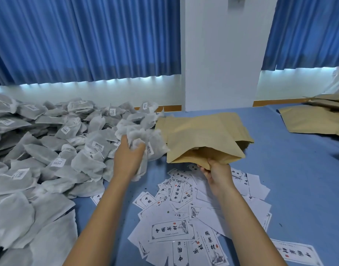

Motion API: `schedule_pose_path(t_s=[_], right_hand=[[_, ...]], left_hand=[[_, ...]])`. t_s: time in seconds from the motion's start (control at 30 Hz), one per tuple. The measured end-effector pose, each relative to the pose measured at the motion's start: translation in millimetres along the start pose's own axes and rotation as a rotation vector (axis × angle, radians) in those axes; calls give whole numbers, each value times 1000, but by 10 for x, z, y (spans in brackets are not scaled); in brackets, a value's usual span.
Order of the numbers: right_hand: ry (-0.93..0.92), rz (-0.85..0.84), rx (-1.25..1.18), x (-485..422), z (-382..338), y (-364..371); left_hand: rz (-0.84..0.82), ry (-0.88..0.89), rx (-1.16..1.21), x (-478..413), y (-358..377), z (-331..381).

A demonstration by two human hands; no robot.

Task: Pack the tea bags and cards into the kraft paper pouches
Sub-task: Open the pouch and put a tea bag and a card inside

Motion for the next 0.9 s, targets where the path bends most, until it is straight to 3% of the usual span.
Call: schedule_pose_path(t_s=[0.07,0.17,0.27,0.43,0.6,0.7,0.8,0.9], right_hand=[[6,0,-18,0,-2,3],[8,19,-25,-14,11,13],[12,30,-10,-13,13,20],[17,20,-4,2,4,21],[-9,-39,20,47,-9,31],[-2,-82,4,77,-33,46],[-17,-146,49,79,-30,52],[-19,-129,186,67,5,3]], left_hand=[[108,-29,0,-22,-26,-70],[319,-72,-260,-107,-130,-151],[235,1,-448,-176,-151,-179],[485,134,-223,-147,-198,-3],[496,287,-85,20,-90,106],[513,597,47,209,-55,153],[323,1039,165,474,12,296],[185,1408,-90,700,185,433]])
Point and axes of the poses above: each hand's wrist, its own x-axis away from the middle knuckle, its own y-axis out of the palm, z = x × y, the point moved 1 cm from there along -x, towards the middle knuckle, and after that the axes turned 8 degrees about -x, right-handed, at the moved point
